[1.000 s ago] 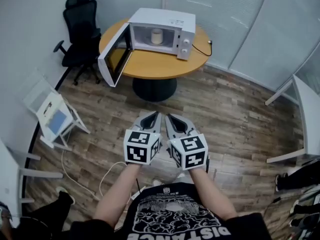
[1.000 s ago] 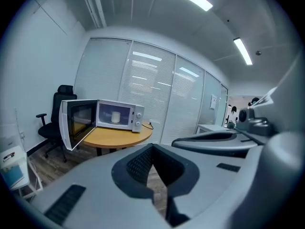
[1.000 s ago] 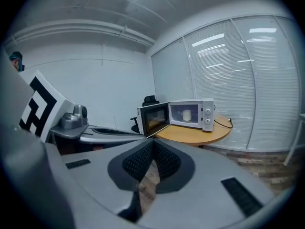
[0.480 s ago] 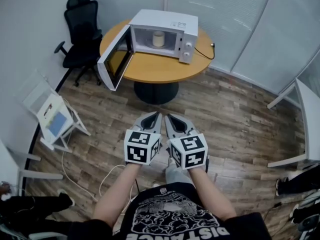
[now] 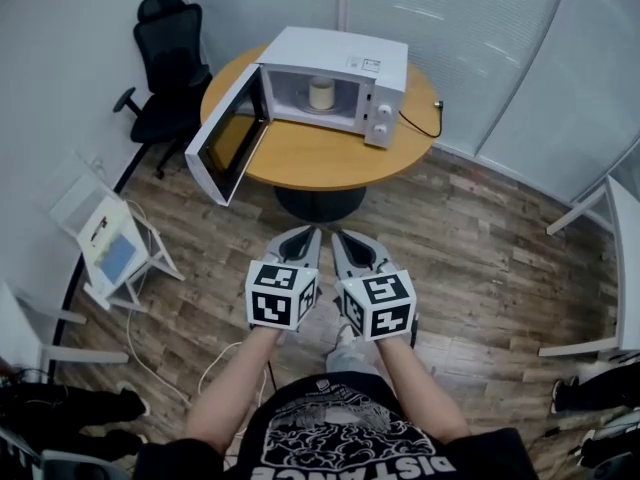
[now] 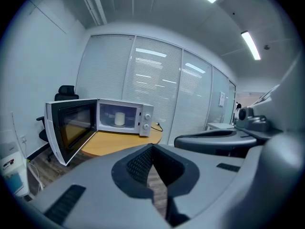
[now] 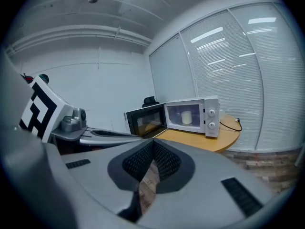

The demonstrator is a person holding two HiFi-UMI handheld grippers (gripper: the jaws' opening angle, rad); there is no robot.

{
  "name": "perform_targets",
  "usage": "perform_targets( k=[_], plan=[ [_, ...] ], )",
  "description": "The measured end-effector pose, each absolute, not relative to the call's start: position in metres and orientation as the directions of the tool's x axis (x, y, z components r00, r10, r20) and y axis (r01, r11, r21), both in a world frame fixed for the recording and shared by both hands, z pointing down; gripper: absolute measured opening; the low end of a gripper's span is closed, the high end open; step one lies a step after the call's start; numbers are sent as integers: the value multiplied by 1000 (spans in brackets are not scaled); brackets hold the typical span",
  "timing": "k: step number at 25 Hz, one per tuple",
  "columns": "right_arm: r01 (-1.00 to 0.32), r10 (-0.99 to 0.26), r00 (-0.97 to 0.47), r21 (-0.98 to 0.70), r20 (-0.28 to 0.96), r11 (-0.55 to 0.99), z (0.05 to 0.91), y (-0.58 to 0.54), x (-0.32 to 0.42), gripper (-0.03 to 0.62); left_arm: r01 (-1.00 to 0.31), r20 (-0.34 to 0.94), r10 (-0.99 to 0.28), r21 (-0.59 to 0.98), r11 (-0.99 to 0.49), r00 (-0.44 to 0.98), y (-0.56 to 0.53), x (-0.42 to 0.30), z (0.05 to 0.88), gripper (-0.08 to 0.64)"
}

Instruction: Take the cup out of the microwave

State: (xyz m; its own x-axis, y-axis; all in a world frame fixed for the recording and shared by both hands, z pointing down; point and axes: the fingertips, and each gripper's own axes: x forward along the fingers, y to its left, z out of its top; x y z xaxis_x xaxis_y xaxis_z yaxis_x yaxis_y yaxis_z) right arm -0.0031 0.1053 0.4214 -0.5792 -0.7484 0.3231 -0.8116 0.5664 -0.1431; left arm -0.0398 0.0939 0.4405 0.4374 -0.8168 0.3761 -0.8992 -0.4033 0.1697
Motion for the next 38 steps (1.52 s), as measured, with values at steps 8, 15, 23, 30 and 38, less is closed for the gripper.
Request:
perform_targets(
  k=[8,15,23,30,38],
  plan=[
    [-786,-718,-614,-162,329,597,426,40,18,15,-913,397,-823,165,-372,407,31,-18,447,9],
    [-766,-698,-638,-176,324,618,426,-5,42,15,-924,399,-833,154,-351,383,-13,4,449,9],
    [-760,-693,-644,-176,324,625,429,-37,61,15,-929,412,-832,154,-338,371,-41,21,458,9],
    [-759,-692,-644,-160,326,631,431,-58,67,15,-930,406,-836,159,-332,368,-65,27,464,9],
    [-761,-694,-638,-141,334,633,439,-100,57,15,-924,394,-836,163,-346,383,-110,20,474,9]
  ],
)
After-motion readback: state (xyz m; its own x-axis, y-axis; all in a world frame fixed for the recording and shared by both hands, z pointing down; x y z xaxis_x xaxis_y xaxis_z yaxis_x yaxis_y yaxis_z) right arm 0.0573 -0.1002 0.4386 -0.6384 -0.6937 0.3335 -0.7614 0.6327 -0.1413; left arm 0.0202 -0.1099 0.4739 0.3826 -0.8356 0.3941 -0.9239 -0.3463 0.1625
